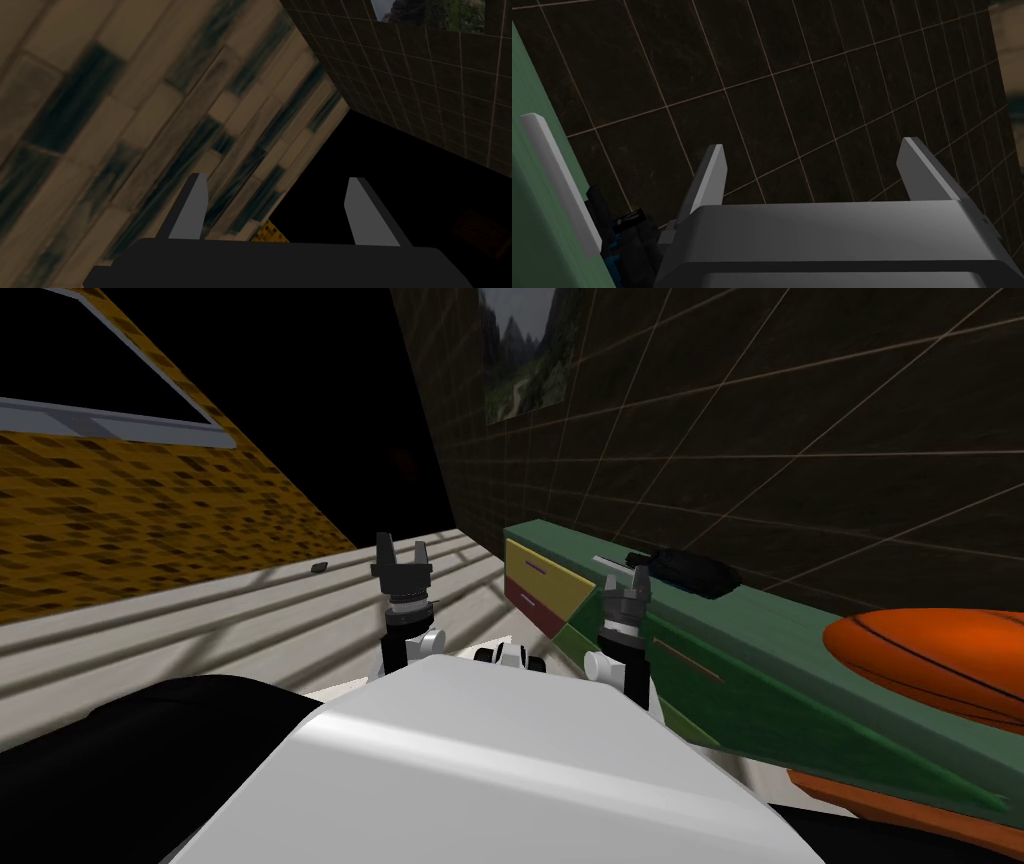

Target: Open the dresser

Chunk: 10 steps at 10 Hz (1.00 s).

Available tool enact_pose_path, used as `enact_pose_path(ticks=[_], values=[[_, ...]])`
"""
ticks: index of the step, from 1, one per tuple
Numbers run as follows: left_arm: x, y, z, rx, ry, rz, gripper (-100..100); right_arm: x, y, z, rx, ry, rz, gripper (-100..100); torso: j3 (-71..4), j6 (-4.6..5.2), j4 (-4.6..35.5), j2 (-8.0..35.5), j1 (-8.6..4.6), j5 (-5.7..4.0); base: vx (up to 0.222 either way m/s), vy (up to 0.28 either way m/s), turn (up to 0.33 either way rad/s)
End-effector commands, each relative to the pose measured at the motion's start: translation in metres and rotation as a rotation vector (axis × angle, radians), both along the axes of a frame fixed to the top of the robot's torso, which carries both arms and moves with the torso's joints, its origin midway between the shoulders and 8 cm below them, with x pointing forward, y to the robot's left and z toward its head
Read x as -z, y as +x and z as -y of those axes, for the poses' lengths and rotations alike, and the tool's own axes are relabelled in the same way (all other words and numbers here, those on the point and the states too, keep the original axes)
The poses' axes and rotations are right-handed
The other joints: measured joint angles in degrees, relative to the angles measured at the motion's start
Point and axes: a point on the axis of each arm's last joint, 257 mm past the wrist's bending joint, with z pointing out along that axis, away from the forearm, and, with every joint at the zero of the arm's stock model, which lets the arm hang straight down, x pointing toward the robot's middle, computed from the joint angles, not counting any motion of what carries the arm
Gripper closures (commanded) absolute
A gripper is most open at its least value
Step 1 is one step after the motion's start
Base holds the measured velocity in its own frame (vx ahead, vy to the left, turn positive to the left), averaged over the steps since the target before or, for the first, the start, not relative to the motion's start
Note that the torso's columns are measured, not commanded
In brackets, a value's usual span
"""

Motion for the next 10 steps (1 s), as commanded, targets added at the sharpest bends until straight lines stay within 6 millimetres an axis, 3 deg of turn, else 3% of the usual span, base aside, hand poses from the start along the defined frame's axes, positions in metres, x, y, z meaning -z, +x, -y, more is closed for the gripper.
enact_pose_path(ticks=[1,10], values=[[0.000,0.000,0.000,0.000,0.000,0.000,0,0.009,0.002,-0.001,0.030,-0.151,-0.037,-100,0.0,0.00,0.1,0.1,0.02,0.00,0.101,0.067,-0.048],[0.000,0.000,0.000,0.000,0.000,0.000,0,0.045,0.003,0.020,0.214,-0.543,-0.137,-100,0.1,0.00,0.1,0.3,-0.15,-0.04,0.097,0.068,-0.041]])
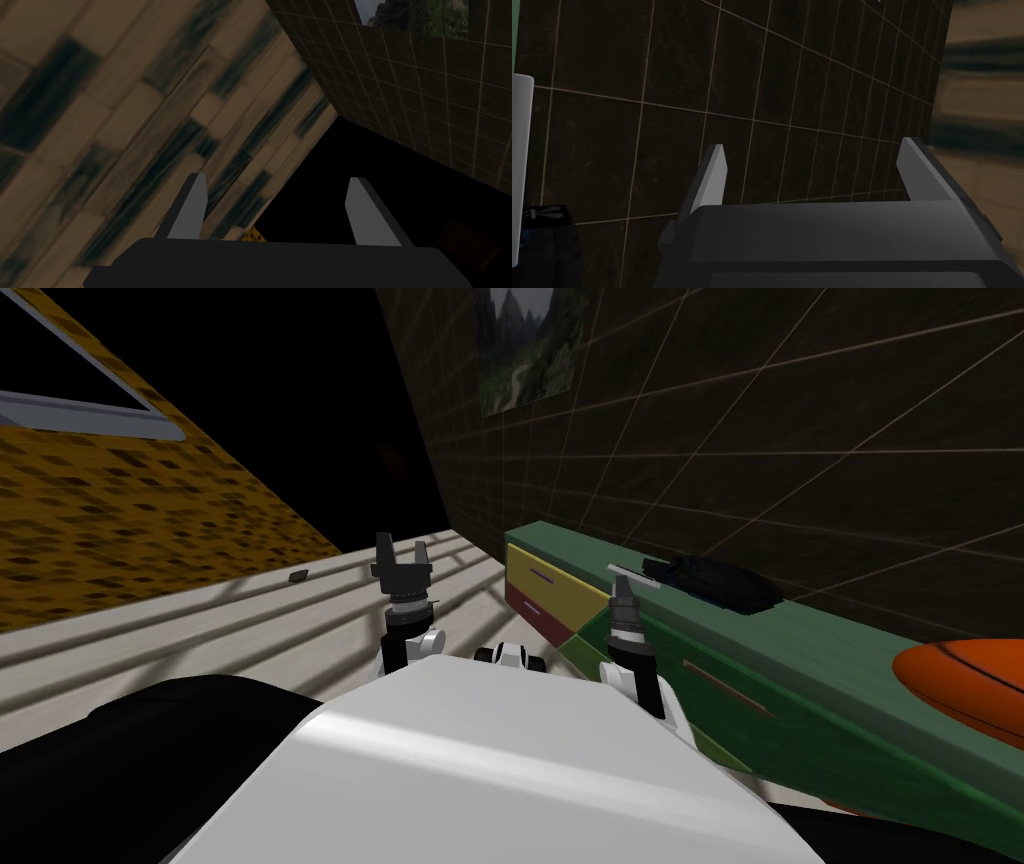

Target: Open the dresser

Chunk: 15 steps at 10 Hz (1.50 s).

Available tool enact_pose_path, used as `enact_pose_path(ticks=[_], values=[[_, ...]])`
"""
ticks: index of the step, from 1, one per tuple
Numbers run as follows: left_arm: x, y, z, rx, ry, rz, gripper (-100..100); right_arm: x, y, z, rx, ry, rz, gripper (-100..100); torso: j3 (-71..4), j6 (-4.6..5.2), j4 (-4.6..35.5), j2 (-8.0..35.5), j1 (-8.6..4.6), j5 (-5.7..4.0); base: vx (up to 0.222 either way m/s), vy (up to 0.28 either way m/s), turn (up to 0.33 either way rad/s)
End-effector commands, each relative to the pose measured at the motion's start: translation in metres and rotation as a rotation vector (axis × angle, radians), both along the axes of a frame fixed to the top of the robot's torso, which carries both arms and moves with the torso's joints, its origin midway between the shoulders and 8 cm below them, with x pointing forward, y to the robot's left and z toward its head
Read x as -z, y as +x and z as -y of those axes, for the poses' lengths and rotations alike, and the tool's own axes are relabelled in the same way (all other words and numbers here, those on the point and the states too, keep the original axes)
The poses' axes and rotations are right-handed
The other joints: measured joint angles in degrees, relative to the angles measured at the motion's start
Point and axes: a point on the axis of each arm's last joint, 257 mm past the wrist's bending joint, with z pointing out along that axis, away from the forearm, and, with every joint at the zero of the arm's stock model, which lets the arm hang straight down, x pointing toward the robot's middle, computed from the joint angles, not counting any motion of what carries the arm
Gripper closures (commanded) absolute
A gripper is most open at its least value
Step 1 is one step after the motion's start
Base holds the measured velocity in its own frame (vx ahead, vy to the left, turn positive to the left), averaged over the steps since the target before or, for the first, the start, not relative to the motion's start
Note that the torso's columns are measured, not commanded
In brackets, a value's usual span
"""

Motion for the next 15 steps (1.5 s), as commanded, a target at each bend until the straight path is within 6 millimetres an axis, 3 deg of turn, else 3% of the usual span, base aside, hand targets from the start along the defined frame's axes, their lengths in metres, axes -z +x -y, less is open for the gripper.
enact_pose_path(ticks=[1,15], values=[[0.000,0.000,0.000,0.000,0.000,0.000,0,0.007,0.000,0.006,0.046,-0.083,-0.017,-100,0.0,0.01,0.0,-0.1,0.00,0.00,0.070,0.051,-0.028],[0.000,0.000,0.000,0.000,0.000,0.000,0,0.066,-0.010,0.055,0.336,-0.616,-0.141,-100,-0.1,0.01,0.0,-0.2,0.06,0.01,0.099,0.078,-0.044]])
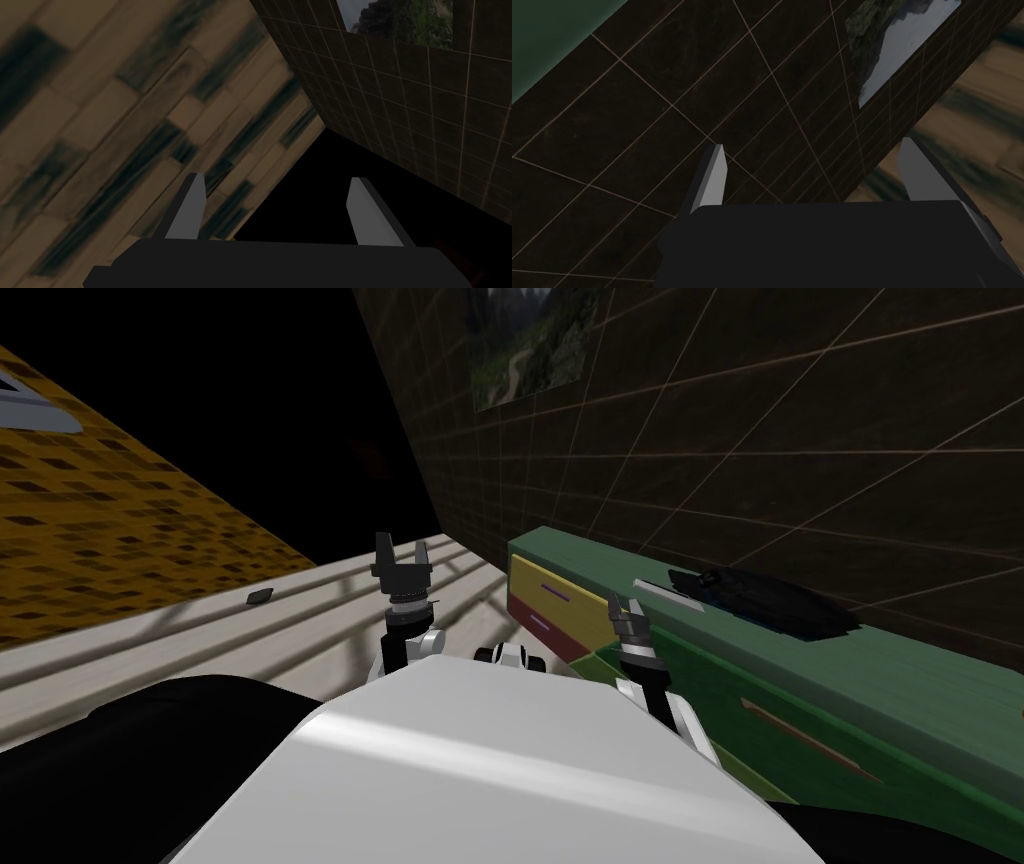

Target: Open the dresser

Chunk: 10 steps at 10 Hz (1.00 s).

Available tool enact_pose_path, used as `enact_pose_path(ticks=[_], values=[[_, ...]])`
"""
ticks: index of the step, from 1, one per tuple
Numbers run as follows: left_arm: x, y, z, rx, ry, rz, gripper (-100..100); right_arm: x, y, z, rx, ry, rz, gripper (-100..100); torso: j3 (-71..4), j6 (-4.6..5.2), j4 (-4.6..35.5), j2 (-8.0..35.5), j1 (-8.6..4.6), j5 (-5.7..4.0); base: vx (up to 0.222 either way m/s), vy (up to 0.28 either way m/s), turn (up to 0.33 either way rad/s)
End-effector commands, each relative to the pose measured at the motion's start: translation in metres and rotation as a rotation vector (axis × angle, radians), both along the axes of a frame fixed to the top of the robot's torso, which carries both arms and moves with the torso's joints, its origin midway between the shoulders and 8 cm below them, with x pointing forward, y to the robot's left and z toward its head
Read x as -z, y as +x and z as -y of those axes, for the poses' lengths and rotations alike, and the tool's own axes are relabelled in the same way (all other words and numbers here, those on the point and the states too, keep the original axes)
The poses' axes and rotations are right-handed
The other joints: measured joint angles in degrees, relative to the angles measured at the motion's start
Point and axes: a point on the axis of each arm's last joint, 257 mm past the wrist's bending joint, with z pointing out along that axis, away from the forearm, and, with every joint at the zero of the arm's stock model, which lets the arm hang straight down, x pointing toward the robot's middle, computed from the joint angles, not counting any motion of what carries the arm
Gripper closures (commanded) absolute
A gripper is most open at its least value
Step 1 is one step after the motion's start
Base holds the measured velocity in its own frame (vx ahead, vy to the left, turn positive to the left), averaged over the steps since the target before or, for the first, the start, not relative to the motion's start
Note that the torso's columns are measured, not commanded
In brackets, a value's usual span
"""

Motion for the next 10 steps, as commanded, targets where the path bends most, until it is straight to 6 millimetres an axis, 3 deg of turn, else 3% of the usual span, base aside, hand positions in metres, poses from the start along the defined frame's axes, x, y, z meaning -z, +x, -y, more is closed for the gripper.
enact_pose_path(ticks=[1,10], values=[[0.000,0.000,0.000,0.000,0.000,0.000,0,0.012,-0.003,0.012,0.057,-0.116,-0.032,-100,0.0,-0.02,0.0,0.1,-0.03,0.00,0.134,0.091,-0.058],[0.000,0.000,0.000,0.000,0.000,0.000,0,0.051,-0.018,0.046,0.209,-0.465,-0.135,-100,0.1,0.00,0.0,0.1,0.03,0.01,0.095,0.092,-0.046]])
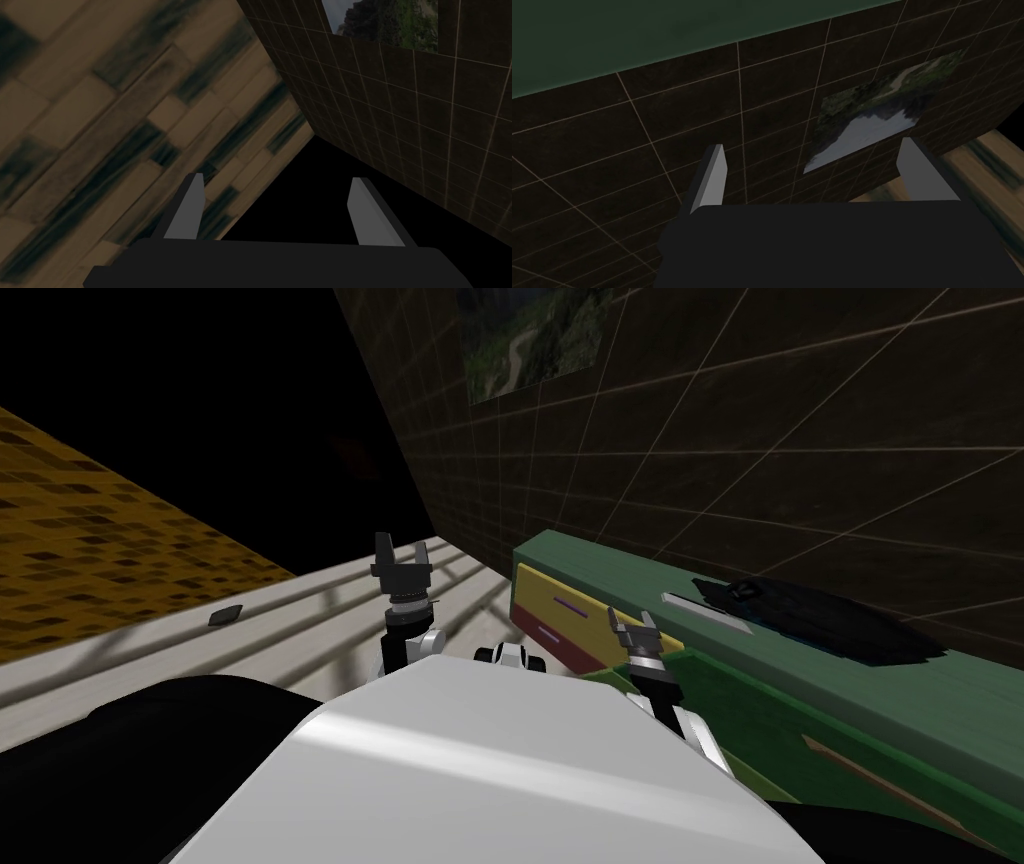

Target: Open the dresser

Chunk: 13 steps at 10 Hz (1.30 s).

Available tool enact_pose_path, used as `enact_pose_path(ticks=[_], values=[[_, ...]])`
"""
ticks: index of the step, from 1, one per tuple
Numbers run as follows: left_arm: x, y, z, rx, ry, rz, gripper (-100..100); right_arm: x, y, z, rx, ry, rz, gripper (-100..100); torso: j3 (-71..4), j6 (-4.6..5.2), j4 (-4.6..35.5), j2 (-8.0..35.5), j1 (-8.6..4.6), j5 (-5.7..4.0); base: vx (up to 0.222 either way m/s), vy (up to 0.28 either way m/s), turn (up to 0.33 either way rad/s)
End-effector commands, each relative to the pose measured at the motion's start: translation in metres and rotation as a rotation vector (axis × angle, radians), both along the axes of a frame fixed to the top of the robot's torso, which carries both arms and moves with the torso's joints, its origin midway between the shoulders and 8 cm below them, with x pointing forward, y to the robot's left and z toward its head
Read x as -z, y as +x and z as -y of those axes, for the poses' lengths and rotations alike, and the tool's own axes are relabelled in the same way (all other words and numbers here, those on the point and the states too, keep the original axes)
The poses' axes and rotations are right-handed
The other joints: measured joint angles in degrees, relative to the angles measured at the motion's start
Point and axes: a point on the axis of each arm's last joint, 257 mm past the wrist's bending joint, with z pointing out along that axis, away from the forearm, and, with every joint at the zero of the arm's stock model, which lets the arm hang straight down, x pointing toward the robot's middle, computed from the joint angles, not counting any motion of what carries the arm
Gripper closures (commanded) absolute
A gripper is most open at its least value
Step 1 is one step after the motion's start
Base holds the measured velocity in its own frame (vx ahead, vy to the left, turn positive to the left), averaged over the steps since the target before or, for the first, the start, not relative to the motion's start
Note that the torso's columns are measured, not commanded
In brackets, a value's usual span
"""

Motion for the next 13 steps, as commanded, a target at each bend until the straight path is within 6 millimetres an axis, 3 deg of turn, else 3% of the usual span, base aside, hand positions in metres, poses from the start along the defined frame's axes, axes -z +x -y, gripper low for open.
enact_pose_path(ticks=[1,13], values=[[0.000,0.000,0.000,0.000,0.000,0.000,0,0.015,-0.008,0.014,0.049,-0.113,-0.043,-100,0.0,-0.01,0.0,0.0,-0.06,0.00,0.100,0.092,-0.075],[0.000,0.000,0.000,0.000,0.000,0.000,0,0.077,-0.048,0.063,0.217,-0.550,-0.236,-100,0.0,-0.01,0.0,0.0,-0.08,-0.01,0.096,0.091,-0.044]])
